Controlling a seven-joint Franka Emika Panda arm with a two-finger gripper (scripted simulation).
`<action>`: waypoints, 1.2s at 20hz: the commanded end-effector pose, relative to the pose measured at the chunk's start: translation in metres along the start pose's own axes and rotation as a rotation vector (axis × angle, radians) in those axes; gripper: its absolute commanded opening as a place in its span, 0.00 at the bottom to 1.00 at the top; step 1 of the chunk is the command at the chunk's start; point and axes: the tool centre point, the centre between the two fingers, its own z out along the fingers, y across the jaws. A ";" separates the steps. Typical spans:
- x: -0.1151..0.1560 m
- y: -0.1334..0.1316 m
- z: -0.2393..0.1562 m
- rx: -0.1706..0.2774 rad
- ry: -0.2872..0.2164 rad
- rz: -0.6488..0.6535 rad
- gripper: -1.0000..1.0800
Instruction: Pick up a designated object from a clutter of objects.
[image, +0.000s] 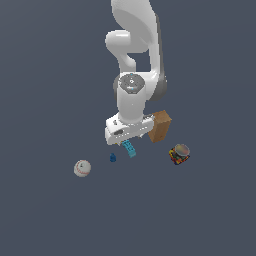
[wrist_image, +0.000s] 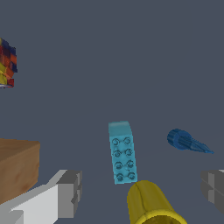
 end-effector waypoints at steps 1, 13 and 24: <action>-0.005 -0.001 0.016 0.001 0.006 -0.036 0.96; -0.018 -0.004 0.052 0.003 0.015 -0.114 0.96; -0.018 -0.005 0.075 0.003 0.014 -0.113 0.96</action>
